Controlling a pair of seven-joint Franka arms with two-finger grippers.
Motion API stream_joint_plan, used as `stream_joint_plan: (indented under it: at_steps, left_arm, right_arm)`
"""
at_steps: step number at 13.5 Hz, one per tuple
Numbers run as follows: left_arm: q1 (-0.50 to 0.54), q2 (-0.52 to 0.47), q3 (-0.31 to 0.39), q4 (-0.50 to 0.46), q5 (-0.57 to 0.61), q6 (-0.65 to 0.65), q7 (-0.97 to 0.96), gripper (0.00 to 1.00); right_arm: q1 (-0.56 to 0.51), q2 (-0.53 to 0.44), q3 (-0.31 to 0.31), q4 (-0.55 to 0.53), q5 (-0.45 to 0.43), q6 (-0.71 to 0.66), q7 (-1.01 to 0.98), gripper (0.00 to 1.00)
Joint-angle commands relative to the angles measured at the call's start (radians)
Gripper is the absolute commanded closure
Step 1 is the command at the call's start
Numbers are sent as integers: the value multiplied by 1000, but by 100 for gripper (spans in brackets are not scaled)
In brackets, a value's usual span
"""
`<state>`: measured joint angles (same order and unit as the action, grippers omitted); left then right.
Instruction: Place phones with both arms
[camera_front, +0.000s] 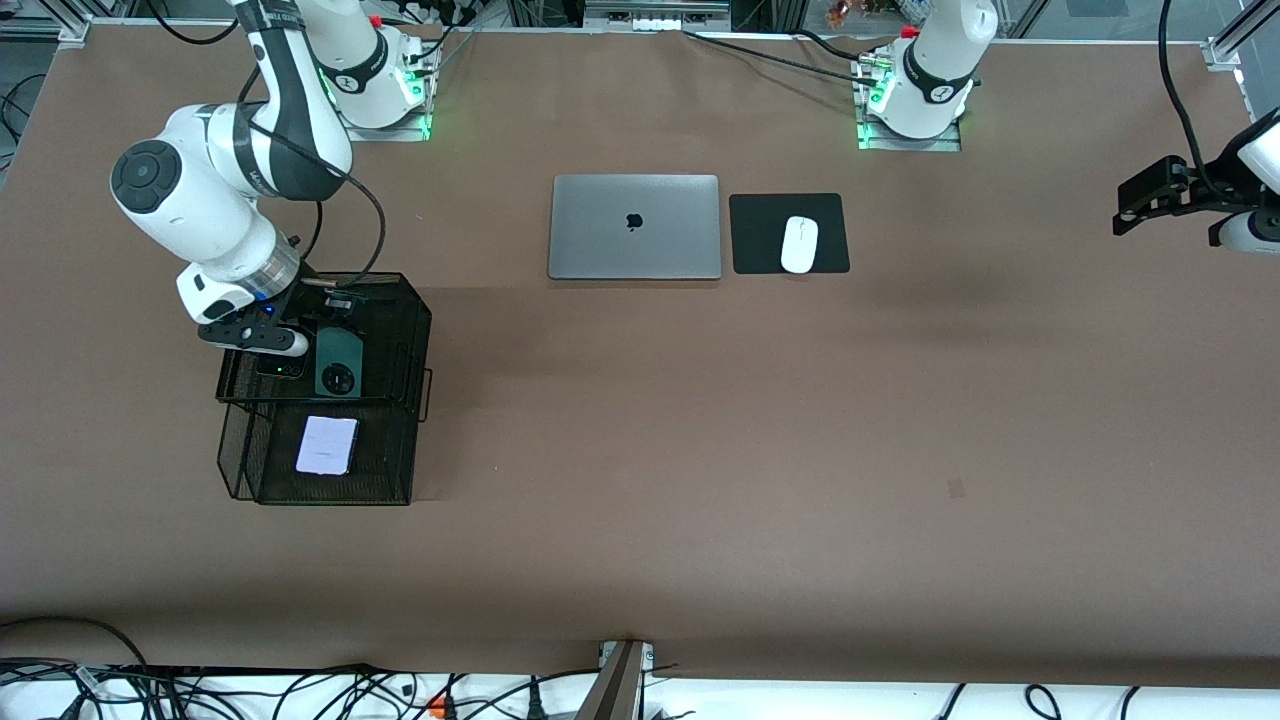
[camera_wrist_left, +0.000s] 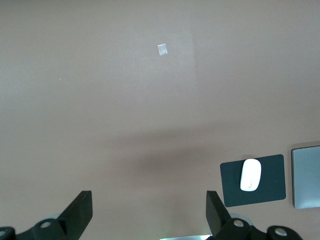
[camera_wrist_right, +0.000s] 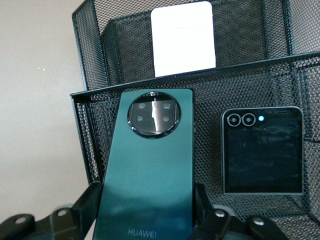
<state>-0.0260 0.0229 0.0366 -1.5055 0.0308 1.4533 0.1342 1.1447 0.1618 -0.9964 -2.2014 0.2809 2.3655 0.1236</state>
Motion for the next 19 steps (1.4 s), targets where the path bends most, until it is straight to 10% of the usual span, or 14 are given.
stream_joint_plan:
  at_steps: [1,8,19]
  left_arm:
    - [6,-4,-3,2,20,1,13,0]
    - [6,-1,-11,1,20,27,15,0]
    - [1,-4,-15,-1,20,36,13,0]
  right_arm:
    - [3,36,-4,8,41,31,-5,11]
    - [4,35,-4,69,41,-27,-5,1]
    - [-121,103,-16,684,-74,-876,-12,1]
